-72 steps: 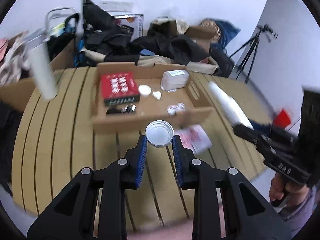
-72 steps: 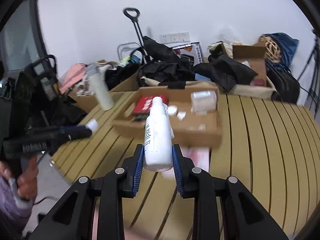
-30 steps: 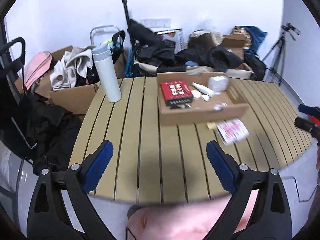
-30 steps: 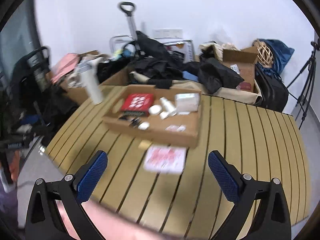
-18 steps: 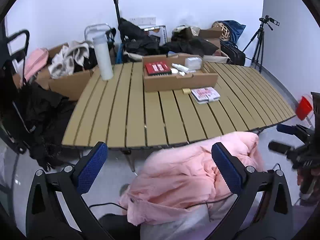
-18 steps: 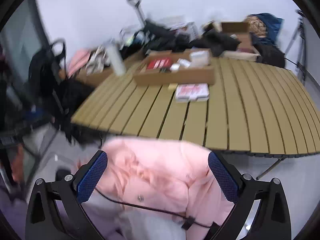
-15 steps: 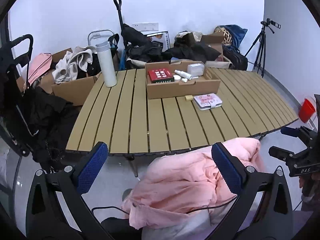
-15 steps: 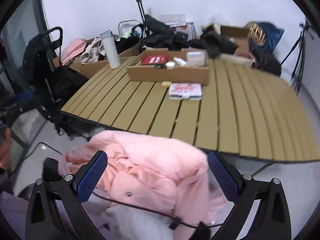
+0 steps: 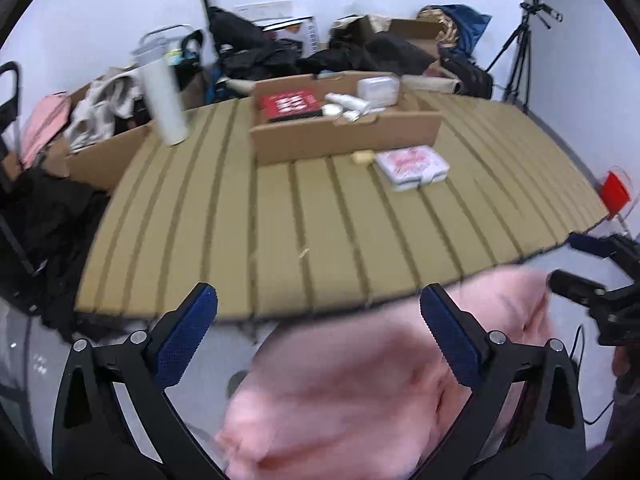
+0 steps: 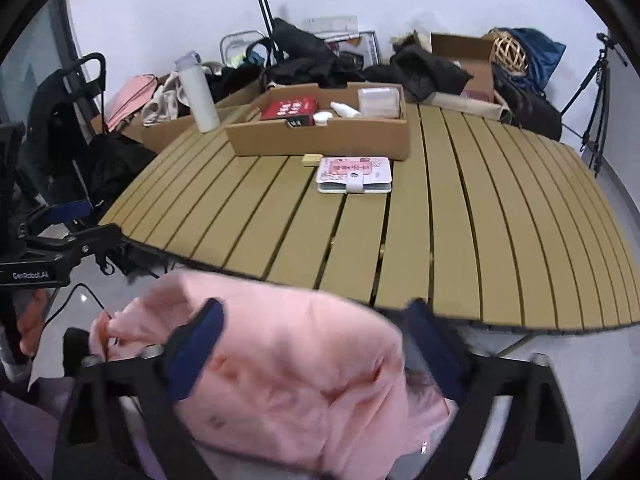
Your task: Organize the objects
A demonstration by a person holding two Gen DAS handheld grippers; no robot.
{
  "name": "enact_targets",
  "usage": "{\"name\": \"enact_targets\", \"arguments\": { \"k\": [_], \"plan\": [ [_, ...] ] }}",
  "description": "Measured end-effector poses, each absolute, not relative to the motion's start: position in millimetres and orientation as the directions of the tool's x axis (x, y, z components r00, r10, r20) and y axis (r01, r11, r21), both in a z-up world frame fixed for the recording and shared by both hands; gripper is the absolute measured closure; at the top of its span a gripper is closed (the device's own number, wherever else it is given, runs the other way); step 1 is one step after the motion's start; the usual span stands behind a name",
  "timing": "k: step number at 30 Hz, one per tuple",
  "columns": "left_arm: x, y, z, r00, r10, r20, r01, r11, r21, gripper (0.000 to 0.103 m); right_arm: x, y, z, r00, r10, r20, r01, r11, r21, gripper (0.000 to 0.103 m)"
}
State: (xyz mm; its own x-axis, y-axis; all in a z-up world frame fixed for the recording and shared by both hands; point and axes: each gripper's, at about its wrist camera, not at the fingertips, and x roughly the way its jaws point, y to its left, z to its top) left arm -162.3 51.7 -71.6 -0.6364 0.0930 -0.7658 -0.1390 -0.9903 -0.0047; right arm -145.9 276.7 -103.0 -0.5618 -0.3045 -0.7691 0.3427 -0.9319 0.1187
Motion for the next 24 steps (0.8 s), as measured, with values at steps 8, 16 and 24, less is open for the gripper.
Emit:
{"name": "enact_targets", "arguments": {
  "k": [8, 16, 24],
  "plan": [
    [-303, 99, -114, -0.554, 0.209, -0.806, -0.173, -0.976, -0.134, 0.033, -270, 290, -122, -0.553, -0.317, -0.77, 0.285, -0.941, 0.183, 0.028],
    [-375, 136, -165, -0.419, 0.36, -0.834, -0.167, -0.933, -0.319, 0.073, -379, 285, -171, -0.517, -0.355, -0.778, 0.246, -0.933, 0.263, 0.058],
    [-332, 129, -171, -0.36, 0.42, -0.833, -0.172, -0.908, -0.383, 0.077, -347, 284, -192, -0.481, -0.379, -0.79, 0.264, -0.922, 0.282, 0.07]
  ]
}}
